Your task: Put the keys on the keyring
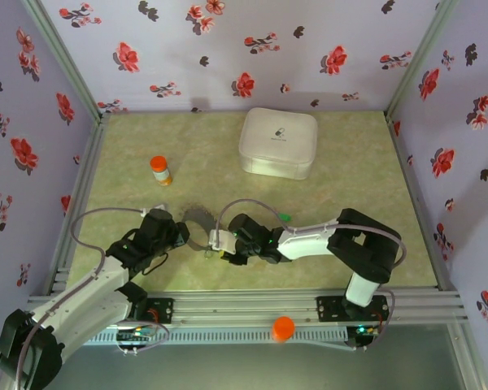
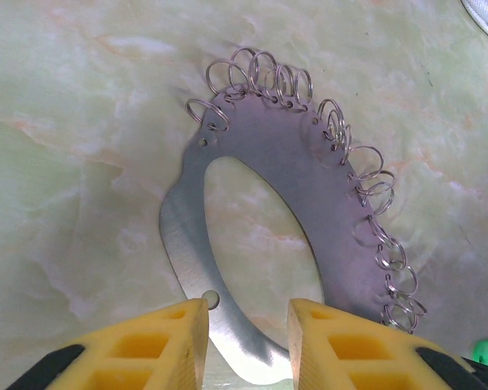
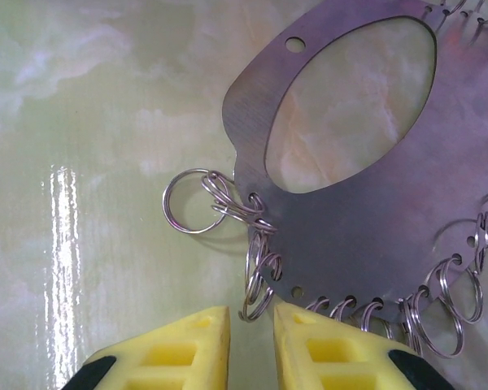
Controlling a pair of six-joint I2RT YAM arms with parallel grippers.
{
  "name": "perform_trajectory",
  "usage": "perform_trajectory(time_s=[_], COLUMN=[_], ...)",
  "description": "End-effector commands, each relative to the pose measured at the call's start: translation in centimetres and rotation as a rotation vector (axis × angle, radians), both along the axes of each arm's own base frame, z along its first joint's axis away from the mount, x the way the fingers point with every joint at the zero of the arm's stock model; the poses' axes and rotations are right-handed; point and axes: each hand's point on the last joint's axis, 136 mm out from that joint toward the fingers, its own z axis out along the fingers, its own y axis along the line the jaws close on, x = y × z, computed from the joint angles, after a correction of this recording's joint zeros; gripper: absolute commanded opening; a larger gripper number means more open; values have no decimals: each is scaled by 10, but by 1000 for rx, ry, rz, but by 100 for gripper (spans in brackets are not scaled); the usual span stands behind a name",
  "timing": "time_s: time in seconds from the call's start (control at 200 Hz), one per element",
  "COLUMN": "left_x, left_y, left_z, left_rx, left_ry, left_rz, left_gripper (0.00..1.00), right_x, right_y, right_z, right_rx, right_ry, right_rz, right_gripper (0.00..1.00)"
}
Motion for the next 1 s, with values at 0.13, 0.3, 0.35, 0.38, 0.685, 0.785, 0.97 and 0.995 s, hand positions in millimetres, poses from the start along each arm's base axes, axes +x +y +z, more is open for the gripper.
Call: perform_trajectory(time_s=[0.13, 0.3, 0.35, 0.38, 0.685, 0.785, 0.97, 0.995], left_x=[2, 2, 2, 2, 2, 2, 3, 4], left_y=[1, 2, 2, 2, 3, 3, 2, 1], left_z=[1, 2, 1, 2, 3, 4, 7, 9], left_rx=[1, 5, 7, 7, 10, 11, 19, 22], left_ry=[-2, -1, 0, 0, 2, -1, -12, -17], left_rz=[8, 9, 11, 10, 13, 10, -3, -12], left_gripper=[33, 33, 33, 33, 33, 33, 33, 34], right_x=[8, 9, 10, 9, 8, 8, 8, 8], right_y=[11, 12, 12, 12, 13, 13, 11, 10], right_z=[5, 6, 6, 6, 0, -2, 5, 6], right_rx=[31, 38, 42, 40, 30, 25, 24, 23], right_ry=[-51, -56, -57, -54, -46, -45, -56, -58], right_rz=[-5, -7, -7, -6, 2, 4, 6, 6], right_gripper=[18, 14, 14, 14, 13, 9, 0, 0])
